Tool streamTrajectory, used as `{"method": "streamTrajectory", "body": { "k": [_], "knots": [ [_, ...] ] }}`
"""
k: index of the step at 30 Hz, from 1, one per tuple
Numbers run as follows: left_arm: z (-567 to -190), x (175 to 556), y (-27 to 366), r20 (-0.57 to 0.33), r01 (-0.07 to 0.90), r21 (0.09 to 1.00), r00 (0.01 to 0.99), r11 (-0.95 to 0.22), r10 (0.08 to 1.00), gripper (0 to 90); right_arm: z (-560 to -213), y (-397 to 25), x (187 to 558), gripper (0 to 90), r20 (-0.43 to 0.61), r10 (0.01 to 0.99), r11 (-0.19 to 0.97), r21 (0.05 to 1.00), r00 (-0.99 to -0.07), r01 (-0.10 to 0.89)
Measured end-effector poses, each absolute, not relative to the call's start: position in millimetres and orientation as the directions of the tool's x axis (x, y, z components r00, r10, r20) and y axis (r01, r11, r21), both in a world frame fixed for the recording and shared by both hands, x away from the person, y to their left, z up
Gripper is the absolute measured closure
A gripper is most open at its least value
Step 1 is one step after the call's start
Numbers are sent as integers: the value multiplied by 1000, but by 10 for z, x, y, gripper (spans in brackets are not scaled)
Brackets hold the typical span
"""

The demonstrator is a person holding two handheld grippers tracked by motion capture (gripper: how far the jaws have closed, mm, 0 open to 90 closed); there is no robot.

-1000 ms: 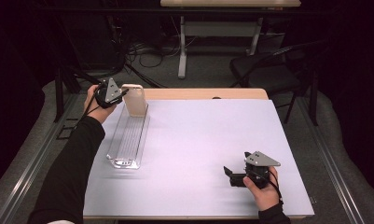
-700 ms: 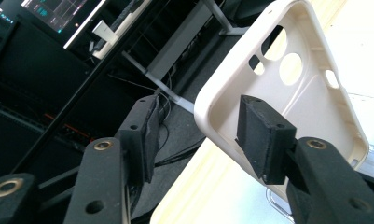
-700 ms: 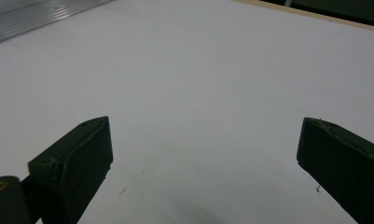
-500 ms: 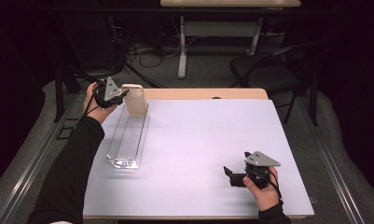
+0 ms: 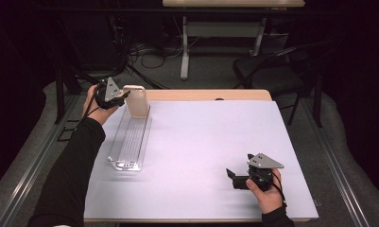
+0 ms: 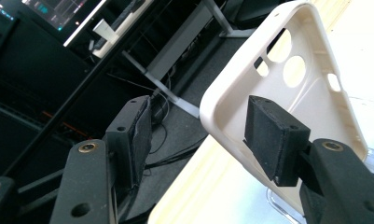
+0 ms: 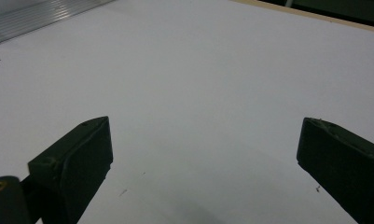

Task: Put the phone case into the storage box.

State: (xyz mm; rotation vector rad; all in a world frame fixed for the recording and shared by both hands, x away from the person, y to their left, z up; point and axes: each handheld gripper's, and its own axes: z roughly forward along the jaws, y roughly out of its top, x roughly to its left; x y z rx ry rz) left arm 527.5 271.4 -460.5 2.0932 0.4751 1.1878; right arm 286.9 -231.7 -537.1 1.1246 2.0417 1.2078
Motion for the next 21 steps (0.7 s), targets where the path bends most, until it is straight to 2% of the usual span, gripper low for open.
{"method": "streamTrajectory", "body": {
  "k": [21],
  "knots": [
    [-4612,5251,2708,529,55,749,551,-660,645,418,-5374,-2324,2879,32,-15,850,262,878,-526,399]
  ]
}}
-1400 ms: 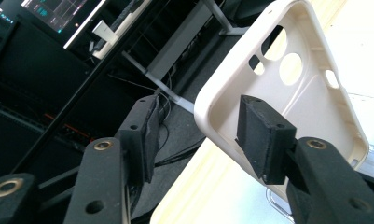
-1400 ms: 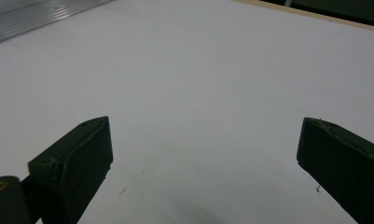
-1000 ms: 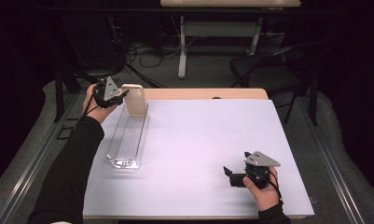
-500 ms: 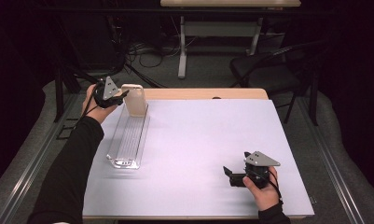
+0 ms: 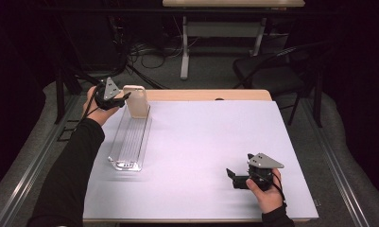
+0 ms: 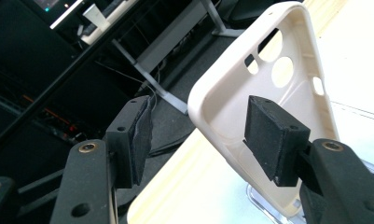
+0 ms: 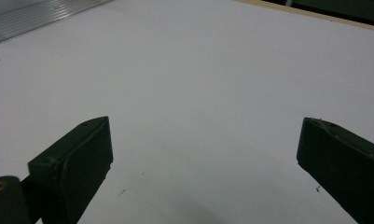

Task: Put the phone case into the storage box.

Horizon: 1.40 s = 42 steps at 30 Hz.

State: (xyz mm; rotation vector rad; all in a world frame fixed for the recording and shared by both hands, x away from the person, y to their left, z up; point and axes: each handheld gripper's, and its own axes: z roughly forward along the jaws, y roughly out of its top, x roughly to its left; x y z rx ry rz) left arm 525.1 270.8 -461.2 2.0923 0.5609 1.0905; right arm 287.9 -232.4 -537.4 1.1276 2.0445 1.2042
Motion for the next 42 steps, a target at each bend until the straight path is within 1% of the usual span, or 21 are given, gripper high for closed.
{"method": "streamTrajectory", "body": {
  "k": [11,15,17,23,28,32,37,39,42],
  "knots": [
    [-4606,5233,2701,453,134,772,570,-622,685,402,-5377,-2317,2879,32,-10,852,258,878,-523,403],
    [-4591,5222,2684,412,167,786,576,-595,706,393,-5378,-2310,2880,31,-11,851,261,877,-525,404],
    [-4586,5214,2675,376,201,795,578,-573,724,394,-5380,-2311,2881,32,-14,850,264,876,-527,402],
    [-4587,5195,2679,341,253,780,595,-572,728,393,-5383,-2310,2883,31,-14,848,266,876,-530,402],
    [-4567,5174,2687,262,333,783,590,-525,764,393,-5386,-2307,2885,32,-17,847,269,876,-532,400],
    [-4559,5165,2682,222,377,779,582,-501,782,392,-5388,-2298,2884,32,-16,845,269,876,-534,400],
    [-4534,5169,2700,135,446,784,558,-433,819,379,-5387,-2300,2882,32,-13,845,266,878,-534,399],
    [-4532,5171,2708,107,469,784,544,-407,832,354,-5386,-2302,2883,32,-14,845,266,878,-534,399],
    [-4534,5168,2718,74,498,778,531,-382,844,341,-5386,-2304,2884,31,-14,846,265,878,-533,398]
  ]
}}
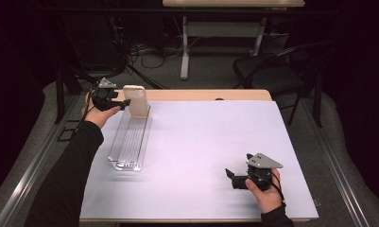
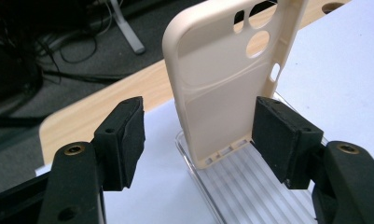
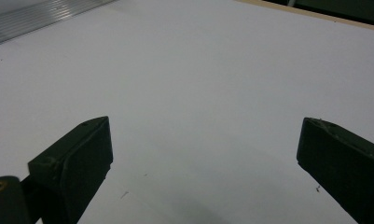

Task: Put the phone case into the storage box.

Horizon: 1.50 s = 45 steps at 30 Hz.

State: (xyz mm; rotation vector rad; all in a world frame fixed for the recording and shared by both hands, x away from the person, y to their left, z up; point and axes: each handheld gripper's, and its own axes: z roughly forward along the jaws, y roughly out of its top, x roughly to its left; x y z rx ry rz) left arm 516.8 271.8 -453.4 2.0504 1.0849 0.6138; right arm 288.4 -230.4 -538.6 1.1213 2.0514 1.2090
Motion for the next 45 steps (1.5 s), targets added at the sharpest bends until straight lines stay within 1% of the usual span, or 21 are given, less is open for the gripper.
{"method": "streamTrajectory", "body": {
  "k": [4,9,18,20,21,27,35,39,45],
  "knots": [
    [-4540,5158,2723,31,548,755,518,-360,855,337,-5386,-2302,2882,32,-14,845,266,878,-534,398],
    [-4542,5145,2725,-4,576,744,512,-340,859,308,-5382,-2303,2880,31,-10,846,262,879,-532,399],
    [-4484,5095,2710,-39,573,756,522,-316,852,238,-5380,-2309,2889,32,-9,844,263,879,-537,398],
    [-4476,5087,2713,-47,576,753,529,-318,847,196,-5379,-2311,2888,32,-8,843,260,882,-537,394],
    [-4475,5082,2713,-54,581,751,529,-315,847,188,-5379,-2312,2887,31,-8,843,259,882,-538,394],
    [-4451,5051,2719,-41,585,745,520,-321,853,170,-5373,-2314,2888,31,-9,839,266,879,-544,395],
    [-4425,5016,2746,-51,611,730,495,-306,867,160,-5360,-2314,2890,19,-4,835,268,876,-550,401],
    [-4410,4988,2744,-53,622,715,503,-319,863,160,-5332,-2326,2903,0,-1,830,268,878,-558,397],
    [-4358,4941,2722,-41,619,710,512,-336,858,160,-5286,-2333,2932,0,3,833,256,884,-554,390]
  ]
}}
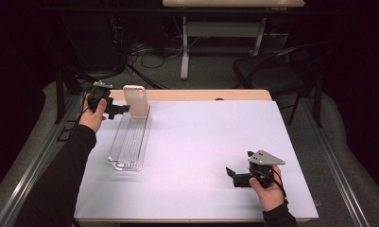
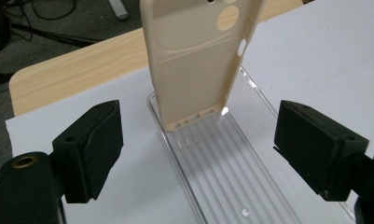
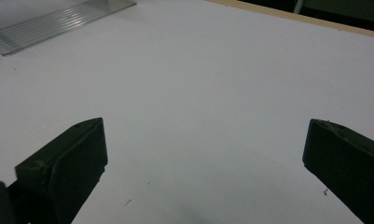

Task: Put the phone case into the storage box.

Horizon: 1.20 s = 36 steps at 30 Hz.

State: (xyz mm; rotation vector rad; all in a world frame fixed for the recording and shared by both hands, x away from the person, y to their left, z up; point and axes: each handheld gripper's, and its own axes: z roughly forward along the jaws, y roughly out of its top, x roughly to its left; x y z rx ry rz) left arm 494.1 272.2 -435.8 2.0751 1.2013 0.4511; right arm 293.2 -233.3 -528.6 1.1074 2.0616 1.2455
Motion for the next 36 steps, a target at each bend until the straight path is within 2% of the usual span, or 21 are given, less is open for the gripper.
{"method": "streamTrajectory", "body": {
  "k": [11,17,32,36],
  "knots": [
    [-4275,4796,2653,-31,620,689,542,-375,840,161,-5265,-2324,2978,0,-21,806,308,868,-592,389],
    [-4203,4697,2651,-34,620,694,536,-366,844,161,-5250,-2331,2969,0,-12,799,306,869,-602,388],
    [-4053,4429,2520,-44,587,707,592,-393,805,161,-5222,-2395,2927,0,-3,806,289,875,-592,389],
    [-4035,4316,2473,-73,583,718,606,-380,792,161,-5232,-2397,2918,0,-3,804,293,872,-595,392]
  ]
}}
